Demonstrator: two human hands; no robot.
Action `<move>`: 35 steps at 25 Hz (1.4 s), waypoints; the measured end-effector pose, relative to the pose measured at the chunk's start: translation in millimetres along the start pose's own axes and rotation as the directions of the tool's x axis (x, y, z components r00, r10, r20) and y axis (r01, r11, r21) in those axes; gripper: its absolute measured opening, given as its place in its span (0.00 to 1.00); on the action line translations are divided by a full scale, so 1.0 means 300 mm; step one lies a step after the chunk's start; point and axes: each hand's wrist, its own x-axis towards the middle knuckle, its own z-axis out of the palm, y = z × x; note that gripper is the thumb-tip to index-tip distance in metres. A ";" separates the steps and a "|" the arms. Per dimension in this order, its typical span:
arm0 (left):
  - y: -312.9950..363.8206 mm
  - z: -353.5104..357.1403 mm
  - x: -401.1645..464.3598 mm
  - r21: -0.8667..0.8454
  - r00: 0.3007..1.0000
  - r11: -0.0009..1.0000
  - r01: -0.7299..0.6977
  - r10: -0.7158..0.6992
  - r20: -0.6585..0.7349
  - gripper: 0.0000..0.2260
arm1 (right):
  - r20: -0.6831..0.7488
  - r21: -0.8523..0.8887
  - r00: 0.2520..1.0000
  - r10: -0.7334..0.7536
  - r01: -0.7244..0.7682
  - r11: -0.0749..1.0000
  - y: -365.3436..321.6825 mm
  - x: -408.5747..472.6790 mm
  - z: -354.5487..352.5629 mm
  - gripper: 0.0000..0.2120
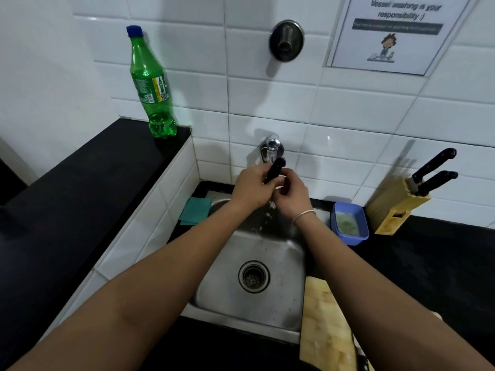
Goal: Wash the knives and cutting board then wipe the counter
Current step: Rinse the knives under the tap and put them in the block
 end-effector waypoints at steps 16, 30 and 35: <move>0.591 0.573 -0.129 -0.265 0.795 0.897 -0.355 0.438 0.420 0.17 | -0.489 -0.247 0.868 -0.080 -0.050 0.968 0.152 -0.365 -0.741 0.13; 0.611 0.840 -0.067 0.252 0.860 0.937 -0.242 0.087 0.503 0.24 | -0.587 -0.496 0.758 -0.286 -0.057 0.867 0.197 -0.204 -1.109 0.38; 0.655 0.886 -0.039 0.397 0.828 0.886 -0.241 -0.025 0.560 0.32 | -0.539 -0.545 0.777 -0.327 -0.025 0.838 0.178 -0.155 -1.167 0.33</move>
